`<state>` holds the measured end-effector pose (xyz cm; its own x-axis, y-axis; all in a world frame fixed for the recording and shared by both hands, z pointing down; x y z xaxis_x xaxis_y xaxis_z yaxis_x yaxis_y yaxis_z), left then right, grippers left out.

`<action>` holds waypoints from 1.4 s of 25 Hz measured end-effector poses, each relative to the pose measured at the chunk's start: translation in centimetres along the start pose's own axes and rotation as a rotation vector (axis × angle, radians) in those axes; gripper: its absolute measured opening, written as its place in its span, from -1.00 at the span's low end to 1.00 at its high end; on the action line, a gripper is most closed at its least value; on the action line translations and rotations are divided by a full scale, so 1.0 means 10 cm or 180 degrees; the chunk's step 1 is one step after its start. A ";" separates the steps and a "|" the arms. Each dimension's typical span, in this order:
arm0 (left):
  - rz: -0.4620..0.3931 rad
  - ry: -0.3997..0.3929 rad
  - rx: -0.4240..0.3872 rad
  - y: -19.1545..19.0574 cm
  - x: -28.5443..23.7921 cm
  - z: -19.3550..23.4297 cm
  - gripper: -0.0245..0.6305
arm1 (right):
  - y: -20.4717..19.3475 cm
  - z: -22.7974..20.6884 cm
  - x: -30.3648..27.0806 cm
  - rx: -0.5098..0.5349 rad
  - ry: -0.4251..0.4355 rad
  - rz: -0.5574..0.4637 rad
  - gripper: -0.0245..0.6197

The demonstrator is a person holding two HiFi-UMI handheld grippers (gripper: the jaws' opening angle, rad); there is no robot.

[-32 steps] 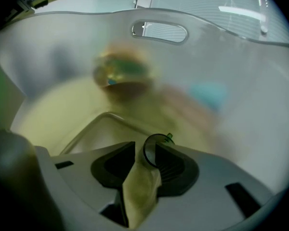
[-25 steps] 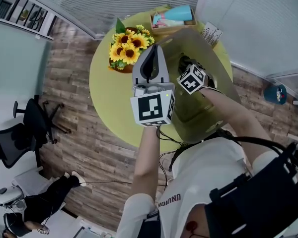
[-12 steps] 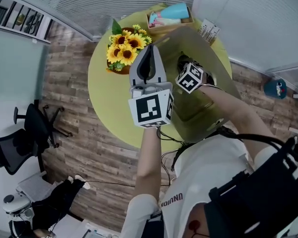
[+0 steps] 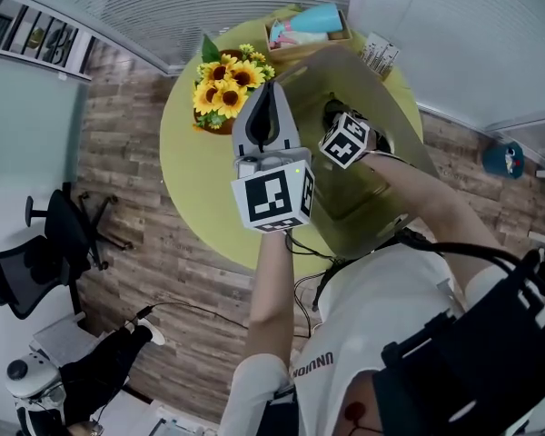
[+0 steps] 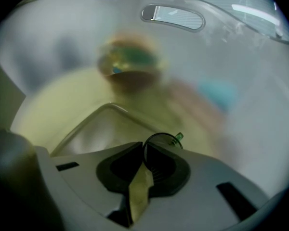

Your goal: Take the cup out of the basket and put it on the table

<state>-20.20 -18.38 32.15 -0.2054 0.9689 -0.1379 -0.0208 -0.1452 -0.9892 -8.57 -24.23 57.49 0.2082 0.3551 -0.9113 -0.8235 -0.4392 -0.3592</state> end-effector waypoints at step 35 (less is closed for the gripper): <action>-0.0124 0.0183 -0.0028 0.10 0.12 0.02 -0.89 | 0.20 0.03 0.58 -0.0057 -0.0018 -0.0531 -0.79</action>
<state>-20.66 -17.39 31.03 -0.1479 0.9837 -0.1018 -0.0191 -0.1057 -0.9942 -9.17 -22.84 51.47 0.3382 0.4290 -0.8376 -0.7682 -0.3884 -0.5090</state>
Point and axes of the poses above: the fingertips, and each gripper's own axes: x backward along the fingers, z to its left, y out of its top, the point moved 7 cm from there along x, backward along the fingers, and after that the axes turned 9 degrees about z, right-handed, at the moved point
